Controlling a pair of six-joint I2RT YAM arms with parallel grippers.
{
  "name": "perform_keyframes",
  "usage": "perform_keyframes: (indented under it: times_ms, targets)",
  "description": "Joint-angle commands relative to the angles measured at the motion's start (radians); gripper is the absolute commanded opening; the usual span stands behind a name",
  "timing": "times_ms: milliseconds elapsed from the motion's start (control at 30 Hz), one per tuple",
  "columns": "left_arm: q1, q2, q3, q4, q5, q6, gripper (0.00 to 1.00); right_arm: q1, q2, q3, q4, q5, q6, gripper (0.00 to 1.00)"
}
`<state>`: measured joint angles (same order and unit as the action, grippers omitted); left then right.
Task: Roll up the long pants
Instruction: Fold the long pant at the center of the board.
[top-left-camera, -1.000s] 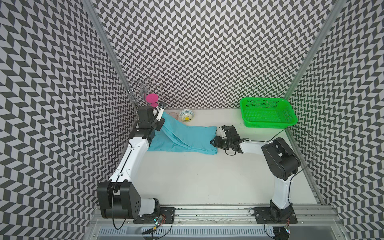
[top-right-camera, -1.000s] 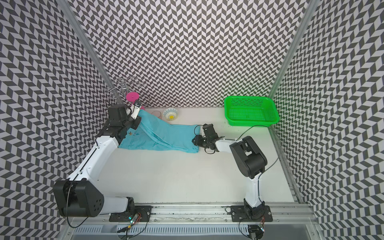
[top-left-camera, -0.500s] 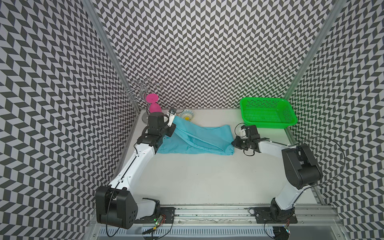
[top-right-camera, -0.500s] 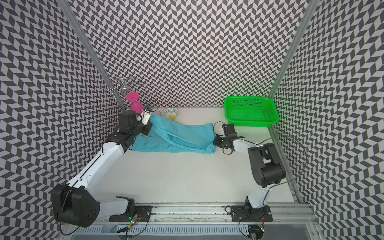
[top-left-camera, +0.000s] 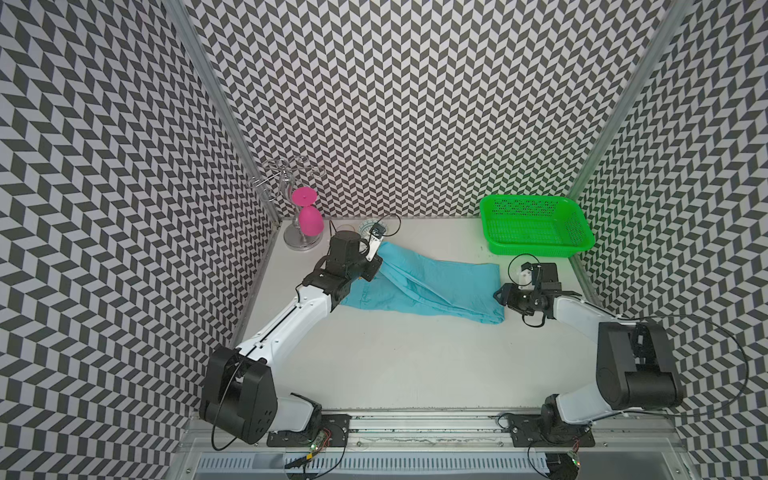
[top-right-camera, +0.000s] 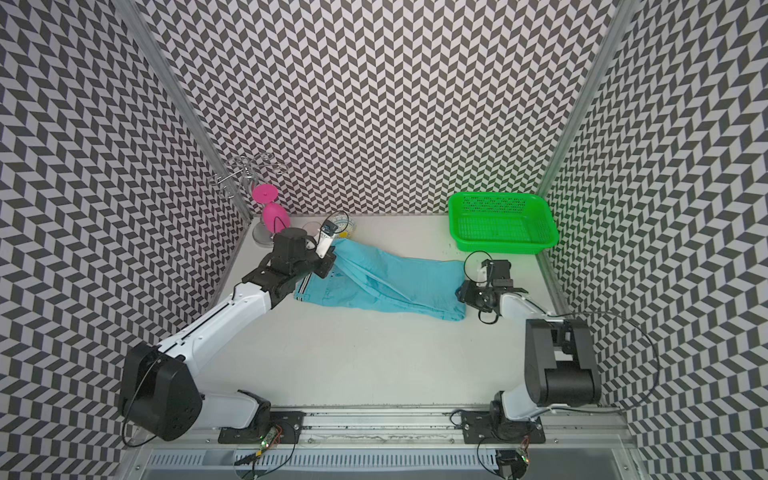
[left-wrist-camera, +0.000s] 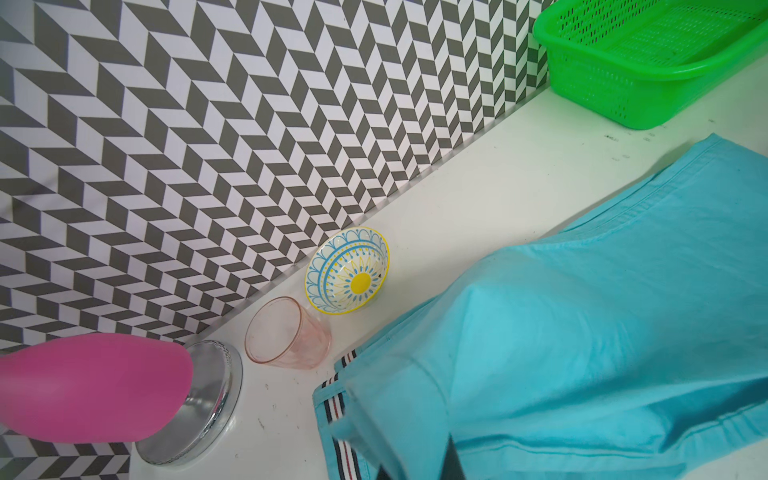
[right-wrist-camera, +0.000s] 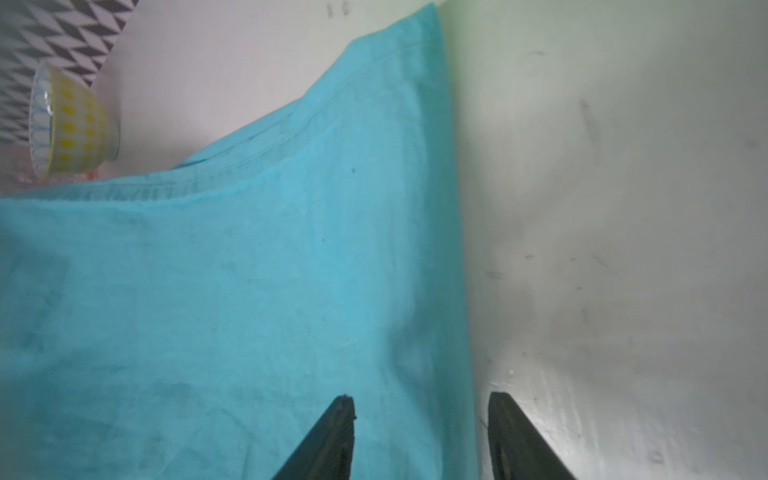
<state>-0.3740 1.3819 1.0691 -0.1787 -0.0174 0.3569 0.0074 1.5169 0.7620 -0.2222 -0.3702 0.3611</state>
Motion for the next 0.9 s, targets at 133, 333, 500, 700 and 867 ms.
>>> perform_keyframes:
  times_ms: [133, 333, 500, 700, 867]
  targets:
    - [0.139, -0.037, 0.072, 0.013, 0.082, 0.060, 0.00, 0.082, -0.054, 0.061, -0.021, -0.006, 0.000, 0.63]
    - [0.166, -0.032, 0.040, 0.008, 0.110, 0.088, 0.00, 0.104, -0.048, 0.075, -0.022, 0.001, 0.007, 0.63]
    - [0.199, 0.009, 0.023, 0.027, 0.092, 0.089, 0.00, 0.107, -0.035, 0.083, -0.024, 0.002, 0.004, 0.63]
    - [0.235, 0.054, 0.046, 0.022, -0.115, 0.069, 0.72, 0.115, -0.042, 0.097, -0.038, 0.003, 0.001, 0.63]
    - [0.234, 0.034, 0.072, 0.008, -0.169, 0.026, 0.89, 0.118, -0.055, 0.116, -0.060, 0.007, -0.004, 0.63]
